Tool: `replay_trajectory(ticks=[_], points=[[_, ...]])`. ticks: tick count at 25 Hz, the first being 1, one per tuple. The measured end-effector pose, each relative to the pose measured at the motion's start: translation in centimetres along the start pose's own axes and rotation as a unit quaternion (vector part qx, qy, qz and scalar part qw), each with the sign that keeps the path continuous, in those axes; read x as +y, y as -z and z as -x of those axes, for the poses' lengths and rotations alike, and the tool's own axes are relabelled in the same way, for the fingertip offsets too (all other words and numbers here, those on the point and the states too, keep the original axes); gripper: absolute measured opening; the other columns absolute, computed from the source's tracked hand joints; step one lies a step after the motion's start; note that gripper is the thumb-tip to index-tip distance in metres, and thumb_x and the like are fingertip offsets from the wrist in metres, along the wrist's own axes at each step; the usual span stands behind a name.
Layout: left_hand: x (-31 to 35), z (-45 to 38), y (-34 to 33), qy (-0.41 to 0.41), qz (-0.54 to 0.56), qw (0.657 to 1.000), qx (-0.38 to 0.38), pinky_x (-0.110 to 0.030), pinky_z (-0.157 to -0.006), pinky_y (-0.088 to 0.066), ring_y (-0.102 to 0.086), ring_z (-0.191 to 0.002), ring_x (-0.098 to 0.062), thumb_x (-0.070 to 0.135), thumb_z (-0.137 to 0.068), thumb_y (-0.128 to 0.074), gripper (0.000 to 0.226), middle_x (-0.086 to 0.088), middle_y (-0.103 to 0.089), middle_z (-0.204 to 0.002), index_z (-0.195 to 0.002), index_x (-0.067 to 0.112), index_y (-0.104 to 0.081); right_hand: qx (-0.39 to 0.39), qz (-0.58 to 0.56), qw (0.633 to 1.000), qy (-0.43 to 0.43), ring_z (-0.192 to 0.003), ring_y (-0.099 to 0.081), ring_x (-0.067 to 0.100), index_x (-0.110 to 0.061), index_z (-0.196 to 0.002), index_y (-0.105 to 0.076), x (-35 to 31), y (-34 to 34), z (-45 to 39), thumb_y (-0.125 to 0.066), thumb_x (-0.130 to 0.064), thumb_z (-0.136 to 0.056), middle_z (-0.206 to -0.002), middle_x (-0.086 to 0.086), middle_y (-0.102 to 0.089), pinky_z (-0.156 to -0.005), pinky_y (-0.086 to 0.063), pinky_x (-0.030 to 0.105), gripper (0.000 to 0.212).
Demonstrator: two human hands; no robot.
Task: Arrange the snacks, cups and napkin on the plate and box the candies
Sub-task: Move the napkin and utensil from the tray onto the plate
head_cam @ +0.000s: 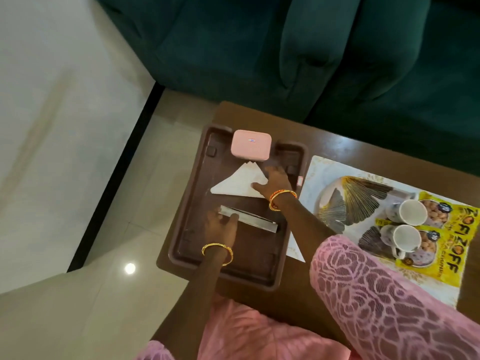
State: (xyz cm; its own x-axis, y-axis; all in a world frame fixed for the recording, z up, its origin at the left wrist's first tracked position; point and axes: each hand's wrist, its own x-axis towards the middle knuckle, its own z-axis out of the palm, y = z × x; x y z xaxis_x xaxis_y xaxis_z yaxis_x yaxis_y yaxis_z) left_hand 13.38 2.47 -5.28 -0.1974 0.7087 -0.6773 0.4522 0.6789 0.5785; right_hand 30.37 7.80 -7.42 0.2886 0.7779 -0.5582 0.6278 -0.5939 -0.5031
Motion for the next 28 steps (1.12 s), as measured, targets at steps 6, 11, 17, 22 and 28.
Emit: replay_trajectory(ticks=[6,11,17,22,28], points=[[-0.9,-1.8,0.3,0.148,0.071,0.982,-0.092,-0.024,-0.05,-0.046,-0.061,-0.063,-0.016,0.039,-0.083,-0.063,0.059,-0.012,-0.065,-0.104,-0.132,0.018,-0.037,0.01,0.087,0.992,-0.086,-0.126,-0.045,0.037,-0.009,-0.134,-0.032,-0.7,-4.8,-1.1,-0.077,-0.043,-0.068,-0.138,0.017,-0.046,-0.104,-0.036,0.052,0.087],[-2.2,-2.1,0.7,0.169,0.08,0.976,-0.11,-0.025,-0.053,-0.047,-0.062,-0.066,-0.016,0.048,-0.078,-0.066,0.067,-0.004,-0.066,-0.092,-0.131,0.021,-0.037,-0.005,0.0,0.992,-0.128,-0.117,-0.054,0.036,-0.006,-0.126,-0.051,-0.6,-5.1,-1.2,-0.078,-0.035,-0.07,-0.127,0.016,-0.059,-0.101,-0.045,0.047,0.069],[-2.2,-2.2,0.6,0.157,0.12,0.975,-0.102,-0.023,-0.046,-0.045,-0.061,-0.057,-0.013,0.041,-0.078,-0.069,0.059,0.001,-0.066,-0.08,-0.126,0.02,-0.042,0.0,-0.103,0.992,-0.068,-0.101,-0.062,0.028,-0.003,-0.114,-0.06,-1.9,-1.9,0.8,-0.076,-0.02,-0.072,-0.117,0.015,-0.066,-0.086,-0.049,0.031,0.049],[-1.7,-2.3,0.7,0.153,0.158,0.97,-0.105,-0.025,-0.05,-0.047,-0.06,-0.055,-0.014,0.029,-0.078,-0.072,0.053,-0.001,-0.066,-0.076,-0.122,0.017,-0.044,0.084,-0.182,0.979,0.022,-0.089,-0.062,0.02,-0.01,-0.112,-0.06,-2.1,1.6,7.3,-0.076,-0.02,-0.072,-0.107,0.01,-0.069,-0.074,-0.05,0.024,0.044],[-1.4,-1.7,0.8,0.144,0.154,0.973,-0.09,-0.026,-0.051,-0.048,-0.058,-0.051,-0.016,0.016,-0.092,-0.046,0.025,0.0,-0.065,-0.071,-0.117,0.015,-0.044,0.107,-0.059,0.988,0.093,-0.089,-0.065,0.035,-0.001,-0.098,-0.066,0.2,-1.9,11.7,-0.067,-0.005,-0.079,-0.096,0.019,-0.071,-0.075,-0.05,0.032,0.02]])
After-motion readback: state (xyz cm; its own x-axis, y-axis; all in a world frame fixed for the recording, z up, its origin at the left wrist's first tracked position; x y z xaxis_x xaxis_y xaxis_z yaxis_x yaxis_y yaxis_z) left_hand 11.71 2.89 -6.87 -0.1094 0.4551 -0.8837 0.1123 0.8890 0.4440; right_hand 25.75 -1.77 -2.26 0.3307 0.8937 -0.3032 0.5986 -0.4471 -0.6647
